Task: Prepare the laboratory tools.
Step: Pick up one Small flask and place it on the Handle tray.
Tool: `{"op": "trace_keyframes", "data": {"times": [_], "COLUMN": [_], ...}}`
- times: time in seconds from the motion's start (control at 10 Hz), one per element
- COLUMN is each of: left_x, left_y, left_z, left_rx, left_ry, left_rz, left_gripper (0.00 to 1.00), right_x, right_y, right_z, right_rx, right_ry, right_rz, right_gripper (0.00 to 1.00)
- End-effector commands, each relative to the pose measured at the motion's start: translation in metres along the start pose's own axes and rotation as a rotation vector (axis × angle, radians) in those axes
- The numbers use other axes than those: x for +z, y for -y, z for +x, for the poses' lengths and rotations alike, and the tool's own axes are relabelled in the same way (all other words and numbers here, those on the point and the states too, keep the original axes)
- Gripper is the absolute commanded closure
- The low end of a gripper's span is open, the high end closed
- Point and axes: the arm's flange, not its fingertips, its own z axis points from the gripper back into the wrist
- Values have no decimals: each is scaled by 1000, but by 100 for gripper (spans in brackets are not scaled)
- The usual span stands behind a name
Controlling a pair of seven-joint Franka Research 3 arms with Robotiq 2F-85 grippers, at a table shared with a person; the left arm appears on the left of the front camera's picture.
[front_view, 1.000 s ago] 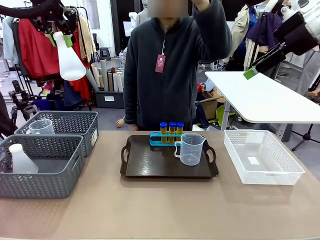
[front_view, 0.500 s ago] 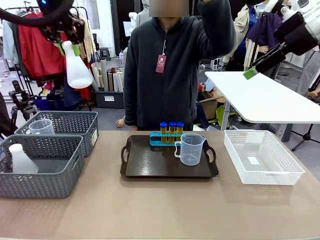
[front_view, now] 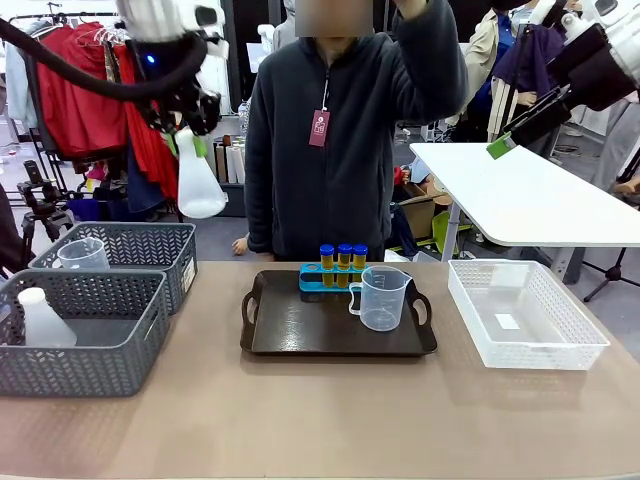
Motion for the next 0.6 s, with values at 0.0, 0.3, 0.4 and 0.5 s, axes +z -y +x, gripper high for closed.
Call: {"op": "trace_keyframes", "data": {"times": [0.0,0.3,0.4,0.5], "left_x": [-19,-58,-73,-87], "left_y": [8,33,41,49], "left_z": [-6,-12,-14,-15], "left_rx": [-35,-89,-106,-126], "left_ry": [-34,-105,-115,-136], "left_rz": [-54,-112,-125,-140], "left_gripper": [100,100,100,100], "right_x": [0,0,0,0], "right_y": [2,2,2,2], "right_z": [0,0,0,0], "right_rx": [1,1,1,1], "right_ry": [23,23,23,23], "right_rz": [17,17,17,17], "right_gripper": [0,0,0,0]}}
